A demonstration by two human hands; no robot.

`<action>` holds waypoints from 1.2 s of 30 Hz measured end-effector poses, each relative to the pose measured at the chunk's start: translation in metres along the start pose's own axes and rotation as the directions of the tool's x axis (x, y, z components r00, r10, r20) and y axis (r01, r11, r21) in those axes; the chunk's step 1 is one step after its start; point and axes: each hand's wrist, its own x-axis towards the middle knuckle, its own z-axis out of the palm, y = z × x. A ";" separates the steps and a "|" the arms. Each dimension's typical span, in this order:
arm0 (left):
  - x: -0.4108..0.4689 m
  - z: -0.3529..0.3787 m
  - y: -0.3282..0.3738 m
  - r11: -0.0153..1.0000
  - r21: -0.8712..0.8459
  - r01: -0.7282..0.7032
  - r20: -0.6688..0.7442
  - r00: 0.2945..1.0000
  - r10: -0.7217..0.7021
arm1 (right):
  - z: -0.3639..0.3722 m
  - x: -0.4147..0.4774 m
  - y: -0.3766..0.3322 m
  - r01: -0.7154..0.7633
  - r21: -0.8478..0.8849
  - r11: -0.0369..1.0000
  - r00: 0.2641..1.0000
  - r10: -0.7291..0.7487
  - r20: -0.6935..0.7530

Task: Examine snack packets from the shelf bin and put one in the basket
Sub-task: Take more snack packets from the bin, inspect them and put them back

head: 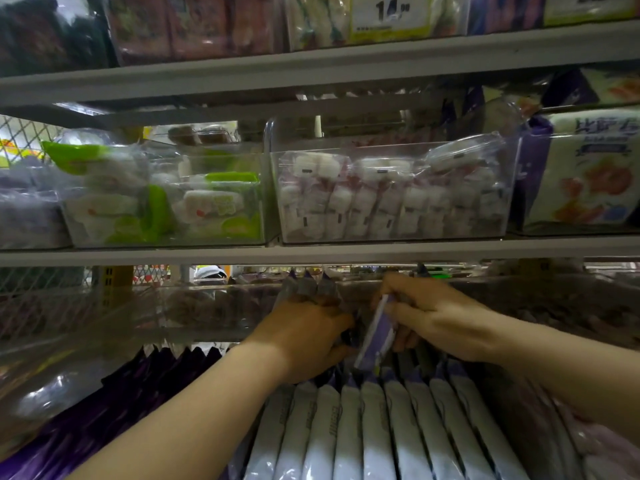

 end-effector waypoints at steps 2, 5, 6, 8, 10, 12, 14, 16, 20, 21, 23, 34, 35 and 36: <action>0.000 -0.002 0.003 0.997 0.079 -0.016 0.043 0.999 0.013 | -0.009 -0.011 -0.010 0.009 -0.068 0.998 0.998 -0.013 -0.067; -0.005 -0.009 0.007 0.989 0.147 0.007 0.137 0.990 -0.028 | -0.013 -0.027 -0.025 -0.052 -0.049 0.997 0.986 0.043 -0.158; -0.008 -0.013 0.009 0.989 0.143 0.028 0.137 0.989 -0.048 | -0.014 -0.034 -0.030 -0.060 -0.019 0.998 0.978 0.055 -0.203; -0.017 -0.020 0.017 0.992 0.096 0.080 0.045 0.995 -0.084 | -0.012 -0.048 -0.037 -0.054 0.065 0.996 0.946 0.072 -0.316; -0.028 -0.029 0.032 0.981 -0.055 0.186 -0.123 0.974 -0.191 | -0.006 -0.062 -0.044 -0.012 0.151 0.988 0.907 0.074 -0.416; -0.039 -0.035 0.052 0.907 -0.339 0.250 -0.292 0.889 -0.354 | 0.005 -0.077 -0.051 0.051 0.139 0.989 0.864 0.026 -0.504; -0.049 -0.041 0.073 0.736 -0.642 0.215 -0.356 0.766 -0.535 | 0.018 -0.091 -0.059 0.122 0.148 0.981 0.827 -0.018 -0.562; -0.059 -0.044 0.092 0.508 -0.850 0.139 -0.309 0.649 -0.695 | 0.031 -0.106 -0.068 0.193 0.255 0.947 0.811 -0.007 -0.585; -0.079 -0.050 0.118 -0.012 -1.000 0.028 0.026 0.581 -0.813 | 0.065 -0.136 -0.079 0.280 0.358 0.891 0.819 -0.027 -0.573; -0.084 -0.050 0.123 -0.113 -0.993 0.037 0.112 0.599 -0.793 | 0.075 -0.144 -0.080 0.286 0.369 0.884 0.826 -0.032 -0.562; -0.099 -0.045 0.134 -0.237 -0.966 0.101 0.240 0.683 -0.690 | 0.096 -0.160 -0.080 0.279 0.405 0.871 0.852 -0.030 -0.522; -0.177 0.016 0.203 0.051 -0.994 0.094 0.024 0.658 -0.752 | 0.153 -0.213 -0.063 -0.011 0.801 0.598 0.882 0.383 -0.274; -0.181 0.021 0.207 0.083 -0.992 0.096 0.003 0.673 -0.740 | 0.156 -0.214 -0.061 -0.028 0.834 0.551 0.876 0.415 -0.245; -0.184 0.026 0.213 0.108 -0.989 0.101 -0.008 0.691 -0.723 | 0.158 -0.215 -0.059 -0.035 0.861 0.508 0.872 0.437 -0.222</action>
